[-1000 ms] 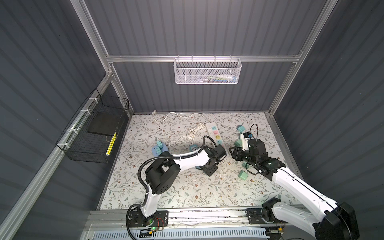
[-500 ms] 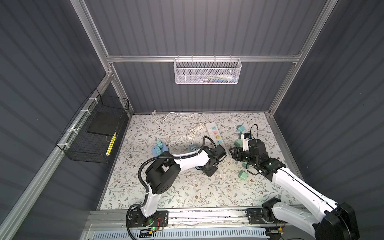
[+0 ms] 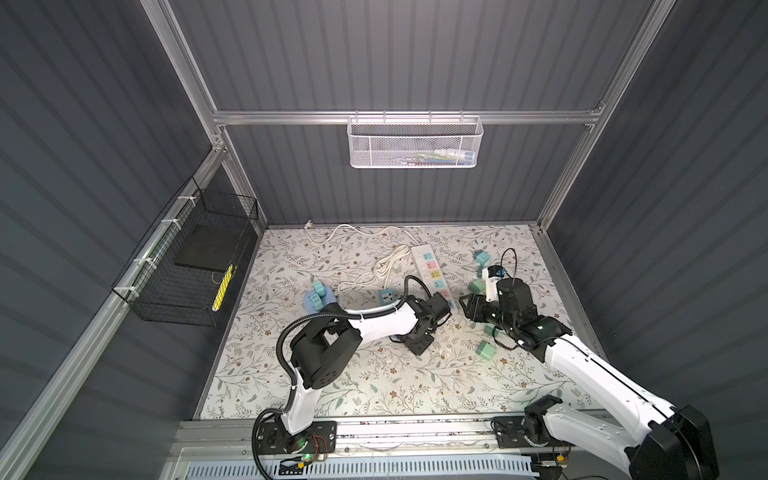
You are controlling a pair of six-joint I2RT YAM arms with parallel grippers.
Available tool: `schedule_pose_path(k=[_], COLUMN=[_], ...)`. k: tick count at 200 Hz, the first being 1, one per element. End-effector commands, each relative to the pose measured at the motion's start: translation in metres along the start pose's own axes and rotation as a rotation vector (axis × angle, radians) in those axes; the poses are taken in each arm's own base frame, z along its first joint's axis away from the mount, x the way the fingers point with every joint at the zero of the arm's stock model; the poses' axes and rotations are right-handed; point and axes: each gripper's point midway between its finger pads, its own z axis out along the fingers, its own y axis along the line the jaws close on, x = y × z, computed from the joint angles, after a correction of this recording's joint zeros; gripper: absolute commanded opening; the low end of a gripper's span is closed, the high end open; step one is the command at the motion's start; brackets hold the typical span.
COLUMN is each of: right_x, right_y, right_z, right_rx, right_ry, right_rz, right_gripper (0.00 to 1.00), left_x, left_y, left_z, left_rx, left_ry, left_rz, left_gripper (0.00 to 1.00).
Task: Insert the plug
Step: 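Lift the teal cube with the left gripper toward the right gripper, then grasp the teal cube from the left gripper with the right gripper while the left opens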
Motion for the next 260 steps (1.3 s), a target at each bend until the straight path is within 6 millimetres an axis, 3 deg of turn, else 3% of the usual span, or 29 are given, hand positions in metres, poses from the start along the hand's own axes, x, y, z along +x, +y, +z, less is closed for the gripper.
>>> schedule_pose_path(k=[1, 26, 71, 93, 123, 180, 246, 260], right_x=[-0.004, -0.005, -0.004, -0.001, 0.004, 0.006, 0.032, 0.041], right_y=[-0.003, -0.007, -0.011, -0.004, 0.025, 0.101, 0.142, 0.140], right_z=[-0.006, -0.012, -0.025, -0.029, -0.033, -0.043, -0.040, -0.027], right_rx=[0.017, 0.036, 0.033, -0.006, -0.159, -0.567, -0.683, -0.664], right_ry=[-0.013, -0.031, -0.065, -0.035, 0.024, 0.141, 0.244, 0.288], right_rz=[-0.017, -0.015, 0.001, -0.010, -0.027, -0.067, -0.185, -0.177], right_gripper=[0.58, 0.55, 0.54, 0.55, 0.55, 0.51, 0.53, 0.52], left_x=[0.012, -0.008, -0.043, -0.043, -0.036, -0.030, -0.032, -0.033], left_y=[-0.002, -0.004, -0.009, -0.002, 0.008, 0.005, 0.000, 0.000], left_z=[0.000, -0.027, -0.095, -0.122, -0.151, -0.153, -0.153, -0.156], left_rx=[-0.012, -0.029, -0.037, -0.053, -0.085, -0.085, -0.066, -0.065], left_ry=[0.010, -0.156, -0.566, -0.746, -0.914, -0.925, -0.916, -0.923], left_rz=[0.020, 0.048, 0.089, 0.089, 0.084, 0.145, 0.172, 0.171], left_gripper=[0.30, 0.19, 0.15, 0.14, 0.14, 0.16, 0.16, 0.16])
